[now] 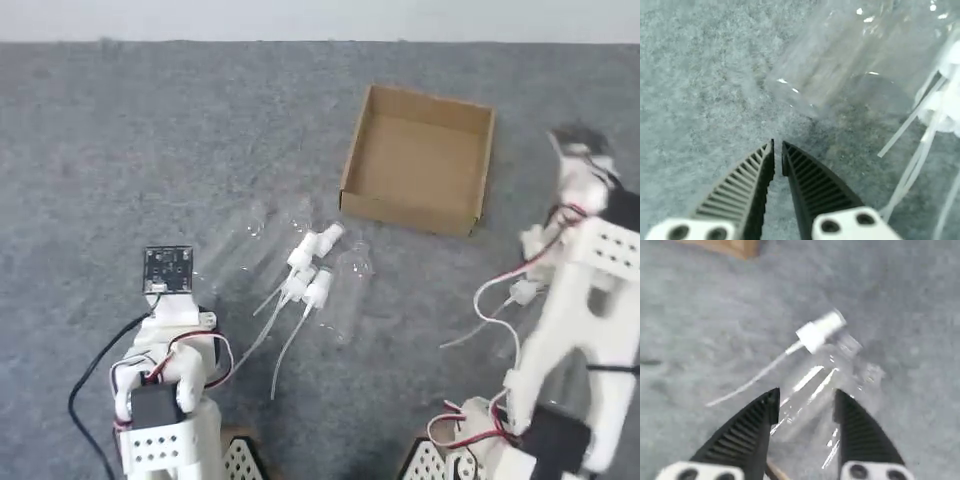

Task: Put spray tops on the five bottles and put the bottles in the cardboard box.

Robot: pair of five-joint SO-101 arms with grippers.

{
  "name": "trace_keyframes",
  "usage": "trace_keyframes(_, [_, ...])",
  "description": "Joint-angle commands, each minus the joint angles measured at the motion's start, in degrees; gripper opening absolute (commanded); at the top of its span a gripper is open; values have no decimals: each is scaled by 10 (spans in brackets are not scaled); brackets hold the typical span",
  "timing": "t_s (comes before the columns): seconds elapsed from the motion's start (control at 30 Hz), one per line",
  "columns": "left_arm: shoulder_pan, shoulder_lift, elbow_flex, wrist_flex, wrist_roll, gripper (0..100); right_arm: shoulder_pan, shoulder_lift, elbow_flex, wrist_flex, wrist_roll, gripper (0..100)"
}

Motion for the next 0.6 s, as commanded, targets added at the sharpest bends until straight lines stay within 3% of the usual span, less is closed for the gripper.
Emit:
trace_keyframes(0.0, [1,-11,-6,2,-51,19,-19,-38,46,-56,-33,162])
trace_keyframes(0.27, [-3,-11,-6,2,-55,19,-128,-35,136,-190,-214,162])
trace_keyframes(0.57, [-3,-11,-6,2,-55,18,-46,-34,220,-300,-230,162])
